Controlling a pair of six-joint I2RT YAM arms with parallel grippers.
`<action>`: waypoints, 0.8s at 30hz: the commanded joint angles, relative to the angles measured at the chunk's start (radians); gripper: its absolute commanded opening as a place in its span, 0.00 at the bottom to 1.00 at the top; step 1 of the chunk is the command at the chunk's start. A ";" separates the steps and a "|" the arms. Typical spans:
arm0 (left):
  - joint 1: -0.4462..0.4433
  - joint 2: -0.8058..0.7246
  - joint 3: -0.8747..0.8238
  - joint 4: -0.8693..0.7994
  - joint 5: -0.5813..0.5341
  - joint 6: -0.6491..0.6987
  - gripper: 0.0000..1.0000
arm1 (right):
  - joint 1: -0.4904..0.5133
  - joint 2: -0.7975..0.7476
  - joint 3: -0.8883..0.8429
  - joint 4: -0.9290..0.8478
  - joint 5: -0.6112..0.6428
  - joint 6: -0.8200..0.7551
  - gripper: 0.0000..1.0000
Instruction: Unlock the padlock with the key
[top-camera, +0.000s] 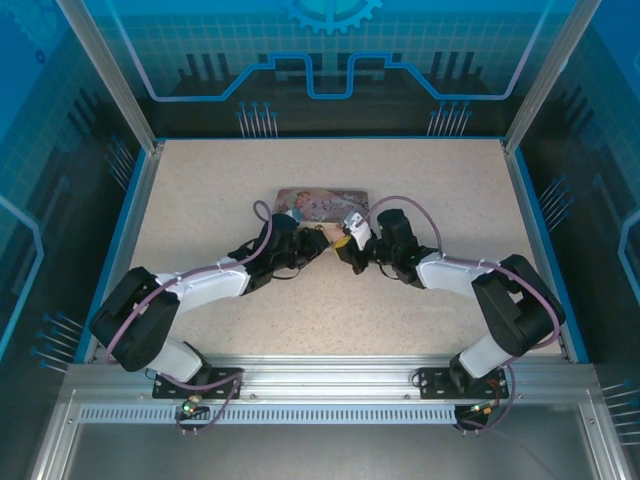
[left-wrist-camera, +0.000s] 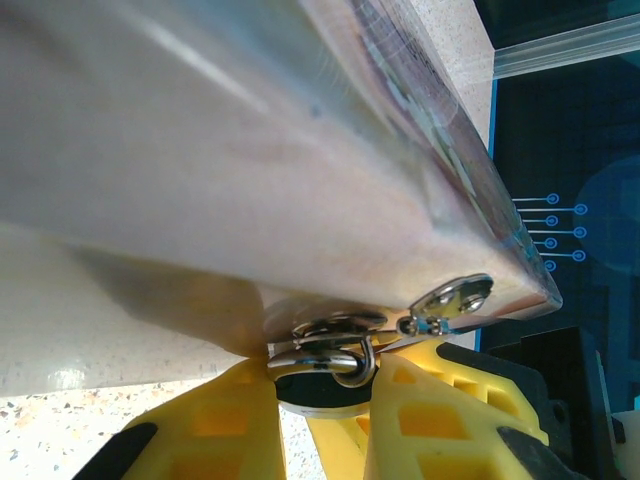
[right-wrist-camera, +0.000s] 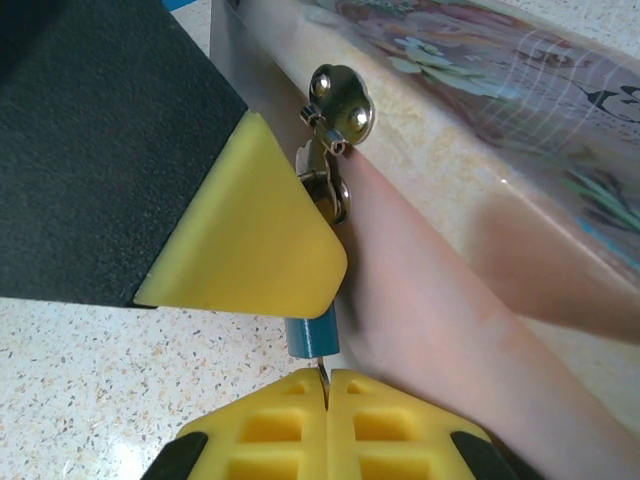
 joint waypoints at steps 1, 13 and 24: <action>-0.032 -0.016 0.020 0.030 0.090 0.000 0.00 | -0.003 0.012 0.078 0.127 -0.081 0.052 0.00; -0.031 -0.016 0.014 0.057 0.087 0.002 0.00 | -0.028 -0.012 0.003 0.282 -0.178 0.425 0.00; -0.032 -0.018 -0.004 0.078 0.077 -0.010 0.13 | -0.031 -0.001 -0.041 0.335 -0.163 0.500 0.00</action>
